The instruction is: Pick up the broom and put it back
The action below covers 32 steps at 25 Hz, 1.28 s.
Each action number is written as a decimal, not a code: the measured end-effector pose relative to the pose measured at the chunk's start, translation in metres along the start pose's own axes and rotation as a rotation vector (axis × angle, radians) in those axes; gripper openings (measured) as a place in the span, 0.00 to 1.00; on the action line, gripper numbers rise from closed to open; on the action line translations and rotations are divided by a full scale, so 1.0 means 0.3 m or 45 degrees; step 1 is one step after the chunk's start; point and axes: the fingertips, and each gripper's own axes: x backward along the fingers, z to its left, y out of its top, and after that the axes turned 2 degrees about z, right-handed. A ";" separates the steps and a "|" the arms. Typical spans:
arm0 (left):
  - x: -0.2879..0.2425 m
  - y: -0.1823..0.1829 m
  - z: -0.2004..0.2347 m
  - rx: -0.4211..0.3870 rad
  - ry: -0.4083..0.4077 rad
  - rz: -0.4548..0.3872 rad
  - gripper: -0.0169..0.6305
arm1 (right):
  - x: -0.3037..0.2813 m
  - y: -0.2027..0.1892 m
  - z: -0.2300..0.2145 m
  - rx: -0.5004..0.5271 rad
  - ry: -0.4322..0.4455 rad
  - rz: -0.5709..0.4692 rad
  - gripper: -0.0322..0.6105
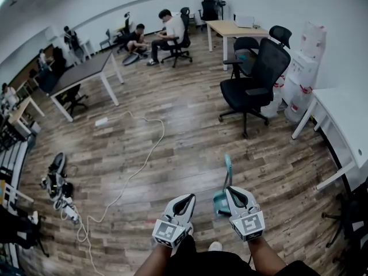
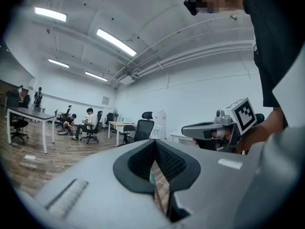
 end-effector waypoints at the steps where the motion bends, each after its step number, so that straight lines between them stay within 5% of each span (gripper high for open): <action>1: -0.012 0.004 0.017 -0.003 -0.017 -0.001 0.05 | -0.022 0.001 -0.003 -0.005 -0.007 0.006 0.05; 8: -0.112 0.034 0.180 -0.022 -0.094 -0.004 0.05 | -0.202 0.021 -0.067 -0.129 -0.076 0.012 0.05; 20: -0.199 -0.042 0.406 -0.017 -0.218 0.102 0.05 | -0.409 -0.010 -0.032 -0.134 -0.180 0.084 0.05; 32: -0.276 -0.088 0.338 -0.026 -0.327 0.136 0.05 | -0.342 -0.147 -0.087 -0.173 -0.307 0.205 0.05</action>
